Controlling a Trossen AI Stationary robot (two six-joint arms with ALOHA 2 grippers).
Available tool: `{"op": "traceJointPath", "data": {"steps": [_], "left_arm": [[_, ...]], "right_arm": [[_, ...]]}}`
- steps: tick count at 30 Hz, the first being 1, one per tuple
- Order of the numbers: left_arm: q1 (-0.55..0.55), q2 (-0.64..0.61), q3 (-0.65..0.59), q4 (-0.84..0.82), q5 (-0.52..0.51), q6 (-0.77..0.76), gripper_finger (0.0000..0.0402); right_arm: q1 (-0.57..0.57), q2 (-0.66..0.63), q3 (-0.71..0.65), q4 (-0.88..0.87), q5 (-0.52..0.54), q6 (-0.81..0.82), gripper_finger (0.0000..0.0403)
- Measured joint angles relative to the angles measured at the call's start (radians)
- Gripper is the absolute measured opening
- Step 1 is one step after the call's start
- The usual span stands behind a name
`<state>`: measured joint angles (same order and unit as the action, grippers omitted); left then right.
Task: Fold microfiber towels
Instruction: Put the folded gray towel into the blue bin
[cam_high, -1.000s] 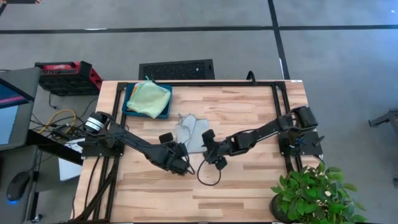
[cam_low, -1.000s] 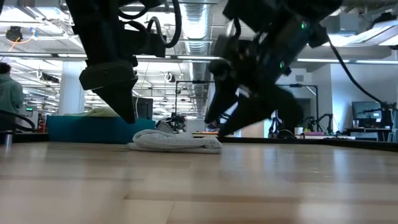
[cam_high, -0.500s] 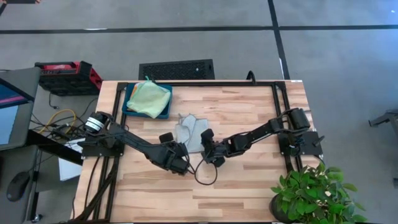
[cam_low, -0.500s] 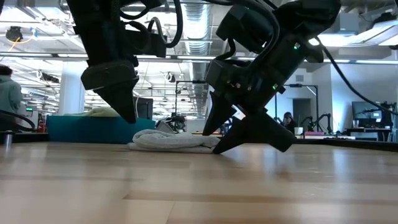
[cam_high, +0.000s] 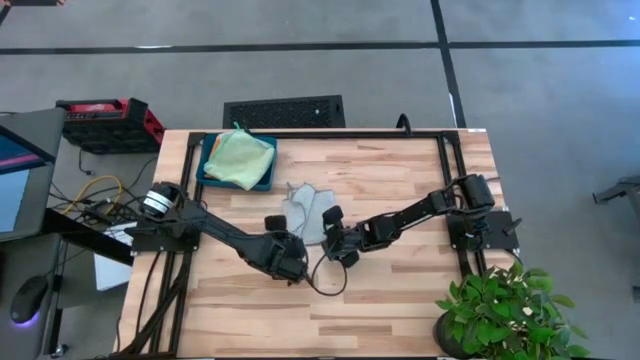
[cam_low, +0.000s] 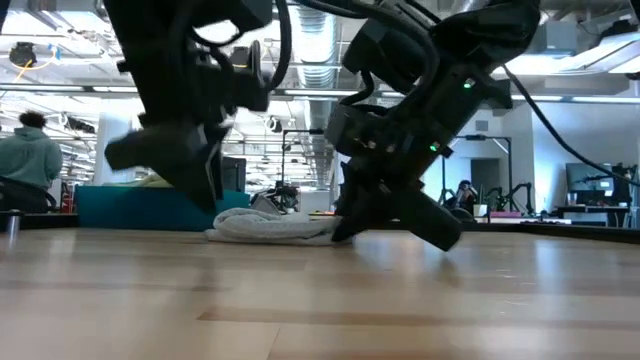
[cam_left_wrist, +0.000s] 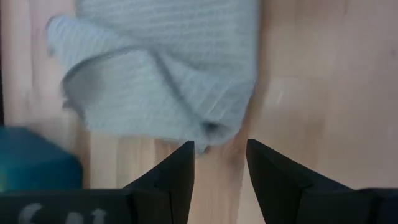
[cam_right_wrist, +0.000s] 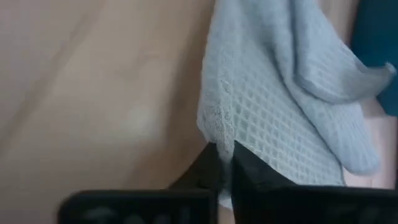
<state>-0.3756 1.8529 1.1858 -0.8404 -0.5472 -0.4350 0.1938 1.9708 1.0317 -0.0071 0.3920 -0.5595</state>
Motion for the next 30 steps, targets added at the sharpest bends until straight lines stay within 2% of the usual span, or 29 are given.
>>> {"op": "traceJointPath", "data": {"steps": [2,3,6,9,14,23,30], "left_arm": [[0.000,0.021,0.000,0.013,-0.006,0.056,0.0139],[0.001,0.034,0.000,0.014,-0.010,0.078,0.0139],[0.003,0.069,0.000,0.029,-0.027,0.137,0.0139],[0.003,0.082,0.000,0.030,-0.102,0.150,0.0139],[0.007,0.079,0.000,0.045,-0.162,0.165,0.0139],[0.019,0.079,0.000,0.128,-0.137,0.196,0.0139],[0.019,0.079,0.000,0.184,-0.062,0.228,0.0139]], "right_arm": [[-0.004,0.000,0.008,0.001,0.006,0.014,0.0024],[-0.005,0.000,0.014,0.001,0.007,0.016,0.0017],[-0.008,0.000,0.030,0.004,0.006,0.021,0.0027],[-0.008,0.000,0.041,0.003,0.005,0.020,0.0037],[-0.015,-0.002,0.070,-0.034,0.001,0.018,0.0014],[-0.027,-0.005,0.132,-0.047,-0.001,0.018,0.0018],[-0.040,-0.005,0.167,-0.106,0.003,0.017,0.0018]]}}
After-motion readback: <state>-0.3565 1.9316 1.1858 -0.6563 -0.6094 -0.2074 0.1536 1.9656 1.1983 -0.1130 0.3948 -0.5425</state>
